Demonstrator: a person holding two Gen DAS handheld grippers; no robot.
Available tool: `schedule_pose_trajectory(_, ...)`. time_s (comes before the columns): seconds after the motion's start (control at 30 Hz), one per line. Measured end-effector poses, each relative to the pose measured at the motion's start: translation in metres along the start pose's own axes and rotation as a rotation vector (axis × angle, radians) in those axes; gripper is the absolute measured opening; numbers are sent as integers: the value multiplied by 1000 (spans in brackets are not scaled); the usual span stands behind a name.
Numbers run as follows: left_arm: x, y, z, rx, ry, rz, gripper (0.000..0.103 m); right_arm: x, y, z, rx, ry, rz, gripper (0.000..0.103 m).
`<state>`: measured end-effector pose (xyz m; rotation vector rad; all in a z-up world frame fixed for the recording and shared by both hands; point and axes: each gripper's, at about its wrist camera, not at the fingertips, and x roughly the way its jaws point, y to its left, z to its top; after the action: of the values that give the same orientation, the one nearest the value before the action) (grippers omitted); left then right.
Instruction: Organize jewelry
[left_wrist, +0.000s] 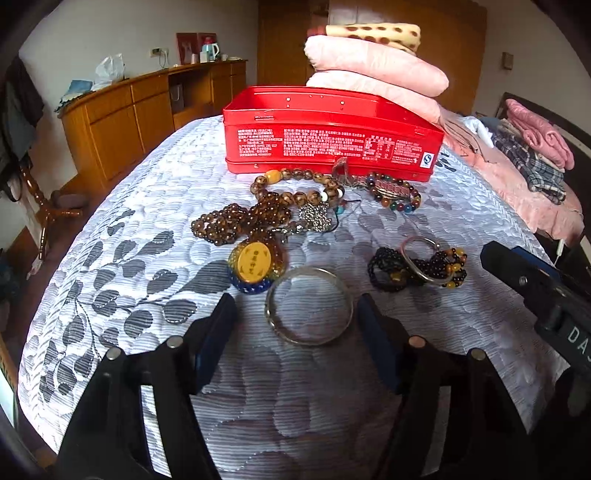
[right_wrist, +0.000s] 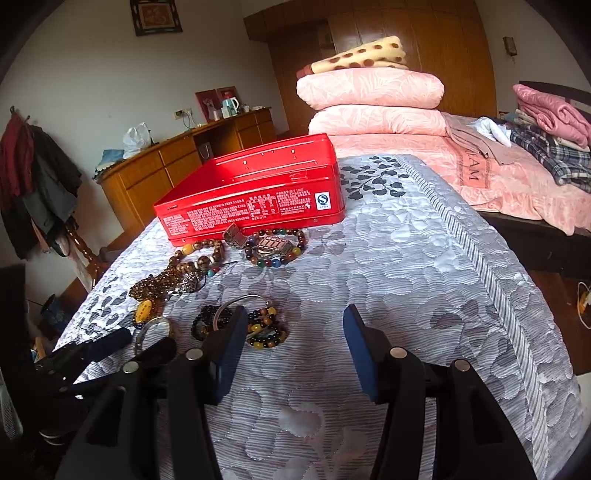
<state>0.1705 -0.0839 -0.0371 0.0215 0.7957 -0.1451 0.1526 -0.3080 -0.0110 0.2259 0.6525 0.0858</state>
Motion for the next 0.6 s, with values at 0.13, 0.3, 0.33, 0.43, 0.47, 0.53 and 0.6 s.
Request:
schedule_pose_trajectory(0.13,0,-2,-1,0,-6,3,47,1,0,0,-1,6,12,53)
schedule_pose_trajectory(0.3,-3,1,-1,-9,-18,-18,47,3,3,-1,-19,14,11,53)
schedule_pose_trajectory(0.33,-5,3,-1,-18,-25,-31,47,3,5,-1,-21,15,9,53)
schedule_pose_trajectory(0.43,-12,11,0,-37,-50,-33,47,5,11,-1,-38,25,21,53)
schedule_pose_trajectory(0.47,-15,14,0,-42,-58,-32,47,5,13,-1,-42,29,27,53)
schedule_pose_trajectory(0.53,-21,21,3,-50,-83,-15,47,8,20,0,-49,45,53,53)
schedule_pose_trajectory(0.6,-23,26,6,-48,-100,8,47,12,27,1,-63,58,60,54)
